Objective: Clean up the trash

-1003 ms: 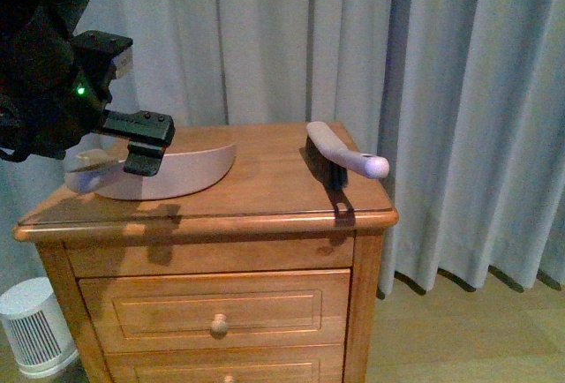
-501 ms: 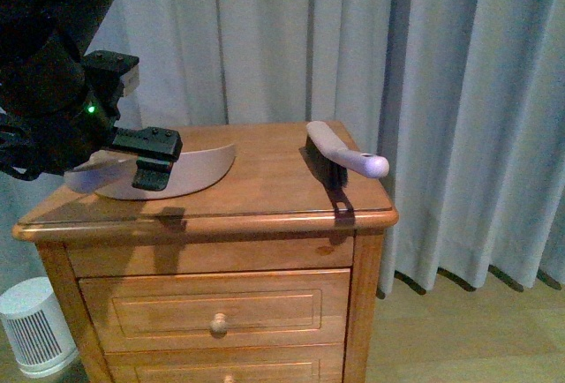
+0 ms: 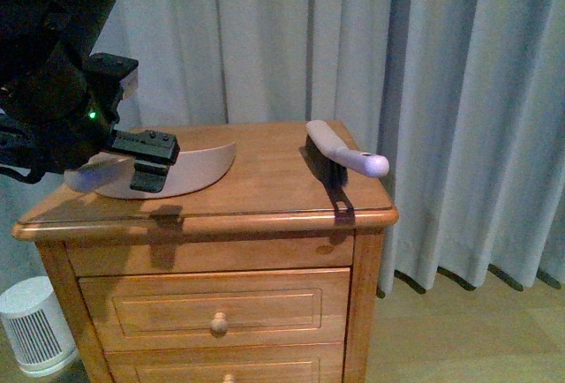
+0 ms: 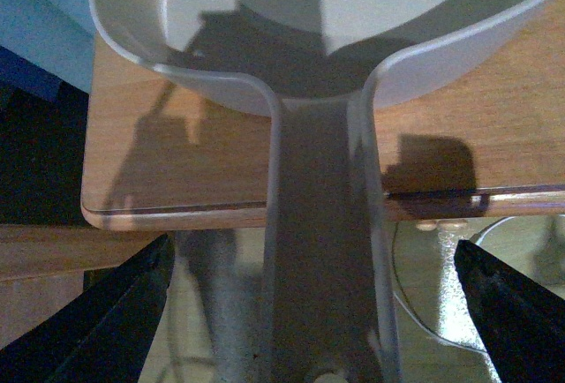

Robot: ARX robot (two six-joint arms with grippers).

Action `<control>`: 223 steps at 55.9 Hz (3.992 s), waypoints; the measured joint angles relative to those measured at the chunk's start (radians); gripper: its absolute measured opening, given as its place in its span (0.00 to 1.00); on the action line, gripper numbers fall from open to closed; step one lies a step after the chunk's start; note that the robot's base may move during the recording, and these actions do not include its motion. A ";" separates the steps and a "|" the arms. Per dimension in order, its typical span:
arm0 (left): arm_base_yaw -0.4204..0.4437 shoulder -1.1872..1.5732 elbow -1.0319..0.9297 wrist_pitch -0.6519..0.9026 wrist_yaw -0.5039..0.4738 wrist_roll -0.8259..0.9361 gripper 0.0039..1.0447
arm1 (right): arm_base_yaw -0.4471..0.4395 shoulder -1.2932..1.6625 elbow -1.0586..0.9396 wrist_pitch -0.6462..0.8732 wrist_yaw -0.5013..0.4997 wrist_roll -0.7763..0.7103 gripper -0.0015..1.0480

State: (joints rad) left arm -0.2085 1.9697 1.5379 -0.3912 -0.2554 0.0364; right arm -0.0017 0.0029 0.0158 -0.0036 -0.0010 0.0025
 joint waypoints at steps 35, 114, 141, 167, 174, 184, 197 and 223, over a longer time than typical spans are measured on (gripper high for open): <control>0.006 0.000 -0.004 -0.006 0.008 0.004 0.28 | 0.000 0.000 0.000 0.000 0.000 0.000 0.93; 0.055 -1.396 -0.924 0.525 0.133 0.312 0.27 | 0.000 0.000 0.000 0.000 0.000 0.000 0.93; 0.028 -1.490 -1.023 0.477 0.101 0.269 0.27 | 0.000 0.000 0.000 0.000 0.000 0.000 0.93; 0.027 -1.485 -1.027 0.477 0.100 0.254 0.27 | 0.000 0.000 0.000 0.000 0.000 0.000 0.93; 0.027 -1.485 -1.027 0.477 0.100 0.254 0.27 | 0.088 0.040 0.001 0.047 0.269 -0.070 0.93; 0.026 -1.485 -1.027 0.477 0.100 0.254 0.27 | 0.115 0.291 0.087 0.134 0.343 -0.044 0.93; 0.026 -1.485 -1.027 0.477 0.099 0.254 0.27 | 0.190 0.755 0.476 0.103 0.286 0.094 0.93; 0.026 -1.485 -1.027 0.477 0.099 0.254 0.27 | 0.310 1.626 1.379 -0.385 0.241 0.272 0.93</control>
State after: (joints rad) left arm -0.1825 0.4847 0.5106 0.0856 -0.1562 0.2901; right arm 0.3084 1.6287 1.3952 -0.3889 0.2398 0.2741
